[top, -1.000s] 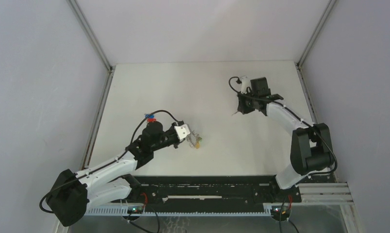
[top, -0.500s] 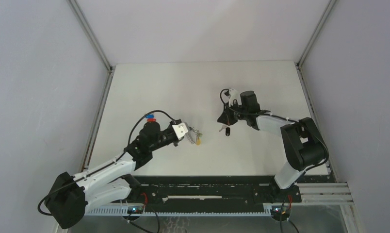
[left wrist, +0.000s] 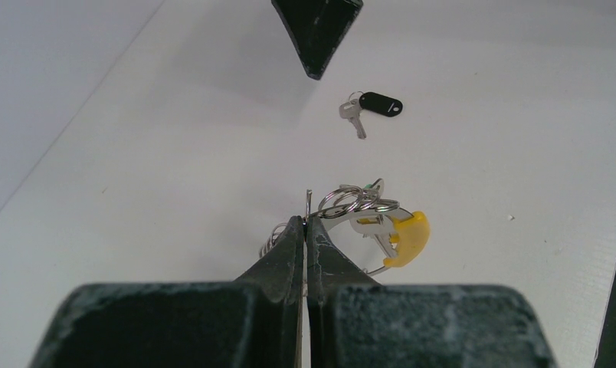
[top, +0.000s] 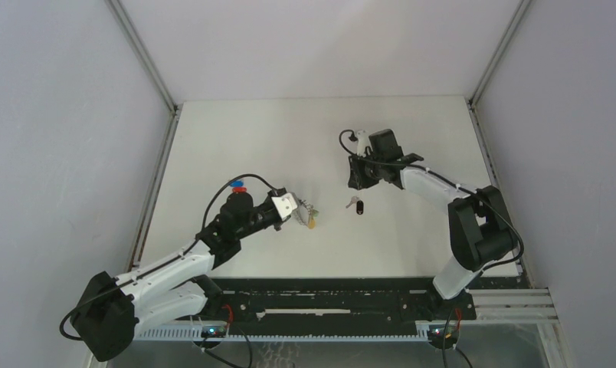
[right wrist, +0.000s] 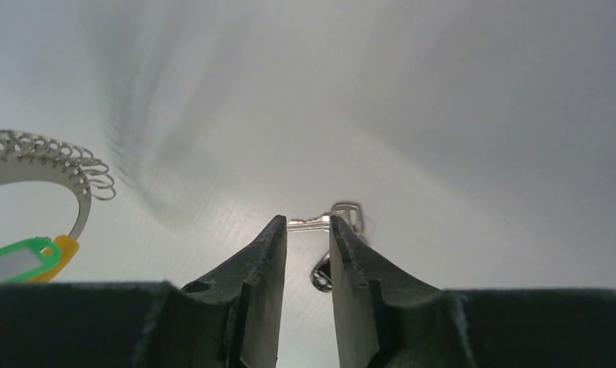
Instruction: Put the keys on the keyring
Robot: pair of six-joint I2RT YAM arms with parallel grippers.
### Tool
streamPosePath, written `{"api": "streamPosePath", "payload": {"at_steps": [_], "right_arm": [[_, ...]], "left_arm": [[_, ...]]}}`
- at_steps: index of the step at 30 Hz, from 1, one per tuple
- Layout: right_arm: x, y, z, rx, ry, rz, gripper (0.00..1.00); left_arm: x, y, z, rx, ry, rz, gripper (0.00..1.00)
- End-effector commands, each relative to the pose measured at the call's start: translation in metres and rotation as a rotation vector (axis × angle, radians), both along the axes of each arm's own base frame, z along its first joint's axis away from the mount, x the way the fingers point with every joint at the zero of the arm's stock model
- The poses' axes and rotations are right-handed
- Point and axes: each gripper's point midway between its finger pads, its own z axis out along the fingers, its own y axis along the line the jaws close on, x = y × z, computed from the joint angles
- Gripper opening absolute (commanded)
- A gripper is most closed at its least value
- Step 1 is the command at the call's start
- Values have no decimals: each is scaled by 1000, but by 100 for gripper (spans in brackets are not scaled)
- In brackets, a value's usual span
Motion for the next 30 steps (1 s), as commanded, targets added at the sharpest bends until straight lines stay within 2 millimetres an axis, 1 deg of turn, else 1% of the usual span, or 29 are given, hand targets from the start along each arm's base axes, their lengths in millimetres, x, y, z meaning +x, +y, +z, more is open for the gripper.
{"api": "streamPosePath", "payload": {"at_steps": [1,3,4,7,9,14,18,21,24,27,30], "right_arm": [[-13,-22,-4,-214,86,20,30],[-17,-28,-7,-295,118,24,32],[-11,-29,-1,-328,111,19,33],[-12,-37,-8,-423,158,25,35],[-13,-36,-13,-455,180,40,36],[-10,-24,-18,-496,185,81,36],[-4,-20,-24,-545,199,101,34],[0,-16,-27,-549,209,110,32],[0,-17,-32,-563,229,109,31],[-6,-18,-36,-554,260,115,31],[-16,-20,-38,-530,284,117,34]], "left_arm": [[6,-4,28,-63,-61,10,0],[6,-4,28,-61,-61,12,0],[6,-4,28,-61,-61,12,0],[6,-4,28,-61,-61,14,0],[6,-3,28,-60,-62,14,0],[6,-3,27,-59,-61,16,0],[6,-4,27,-57,-60,15,0],[7,-3,27,-55,-62,17,0],[7,-3,27,-55,-60,16,0],[7,-4,25,-52,-58,14,0],[7,-4,26,-53,-58,12,0]]}}
